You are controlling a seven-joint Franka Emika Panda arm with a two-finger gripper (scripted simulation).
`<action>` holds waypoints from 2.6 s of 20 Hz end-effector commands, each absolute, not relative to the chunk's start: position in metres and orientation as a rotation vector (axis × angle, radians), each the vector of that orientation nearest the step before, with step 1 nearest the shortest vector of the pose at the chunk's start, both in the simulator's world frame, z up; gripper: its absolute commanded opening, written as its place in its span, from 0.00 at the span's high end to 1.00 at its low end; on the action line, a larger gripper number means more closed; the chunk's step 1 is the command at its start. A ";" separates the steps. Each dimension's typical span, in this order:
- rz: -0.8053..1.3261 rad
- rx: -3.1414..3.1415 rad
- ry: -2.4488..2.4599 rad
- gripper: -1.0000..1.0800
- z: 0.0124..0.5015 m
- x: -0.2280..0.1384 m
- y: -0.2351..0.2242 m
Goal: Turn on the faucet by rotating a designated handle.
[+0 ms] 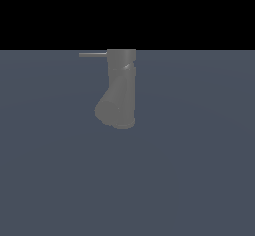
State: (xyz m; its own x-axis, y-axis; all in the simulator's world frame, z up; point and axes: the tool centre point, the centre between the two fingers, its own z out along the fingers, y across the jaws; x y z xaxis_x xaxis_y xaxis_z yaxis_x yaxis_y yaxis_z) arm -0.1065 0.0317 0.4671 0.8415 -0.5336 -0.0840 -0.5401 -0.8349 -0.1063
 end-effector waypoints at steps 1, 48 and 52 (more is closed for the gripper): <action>0.092 -2.860 0.942 1.00 0.459 -0.091 0.037; 0.003 -2.135 2.303 1.00 0.271 0.103 0.136; 0.000 -2.130 2.309 1.00 0.270 0.104 0.137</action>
